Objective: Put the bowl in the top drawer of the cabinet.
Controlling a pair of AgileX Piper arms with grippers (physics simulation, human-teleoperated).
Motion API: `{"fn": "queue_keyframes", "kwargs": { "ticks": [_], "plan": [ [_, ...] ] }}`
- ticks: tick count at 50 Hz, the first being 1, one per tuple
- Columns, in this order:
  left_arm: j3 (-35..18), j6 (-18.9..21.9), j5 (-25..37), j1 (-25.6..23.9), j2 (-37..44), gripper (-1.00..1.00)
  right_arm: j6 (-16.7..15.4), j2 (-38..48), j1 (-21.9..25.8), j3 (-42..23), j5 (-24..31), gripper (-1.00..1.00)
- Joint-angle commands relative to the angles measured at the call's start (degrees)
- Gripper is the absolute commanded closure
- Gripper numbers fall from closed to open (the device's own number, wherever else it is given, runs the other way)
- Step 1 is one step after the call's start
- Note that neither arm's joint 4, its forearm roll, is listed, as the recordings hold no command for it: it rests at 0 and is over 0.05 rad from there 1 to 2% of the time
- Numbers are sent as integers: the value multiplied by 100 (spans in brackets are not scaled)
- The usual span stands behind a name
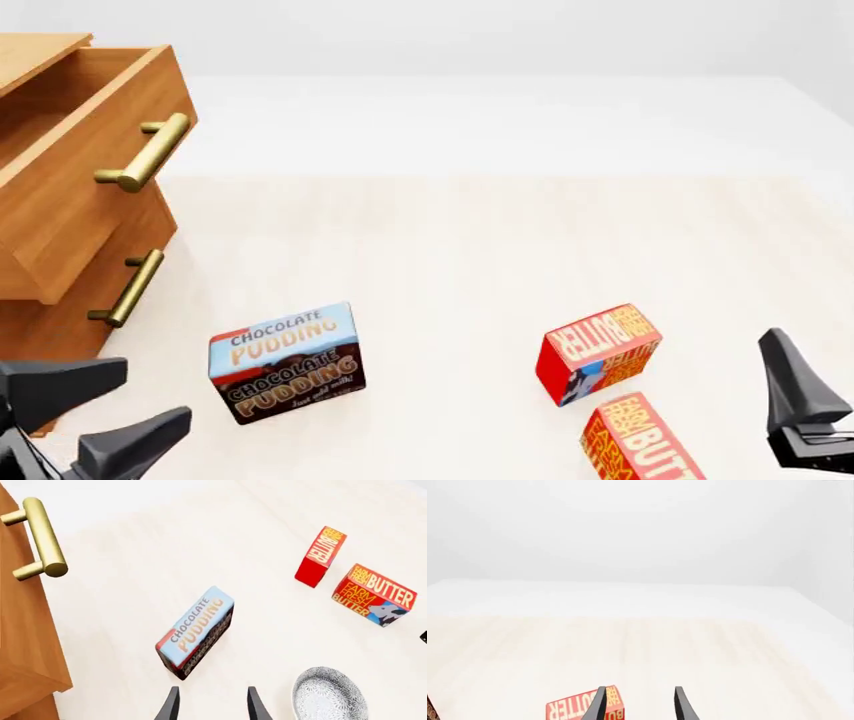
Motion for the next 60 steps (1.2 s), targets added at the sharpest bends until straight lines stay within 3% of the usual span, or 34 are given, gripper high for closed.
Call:
{"fn": "queue_keyframes", "kwargs": {
  "ticks": [1, 9, 24, 36, 50, 60],
  "plan": [
    [100, -108, -261, -566, 475, -100, -25, 29, 2, -85, 54, -100],
    [79, -137, -642, -966, 967, -100, -67, -50, 0, 121, -48, -100],
    [26, -159, -1010, -1215, 1419, -100, -117, -53, 30, 122, -66, -100],
    [294, -392, -1512, -1548, 1872, -100, -171, -51, 31, 123, -51, -100],
    [877, -970, -2380, -2095, 2573, -100, -198, -54, 25, 125, -50, -100],
    [874, -1069, -2570, -2242, 2776, -100, -207, -53, 20, 124, -46, -100]
  ]
}}
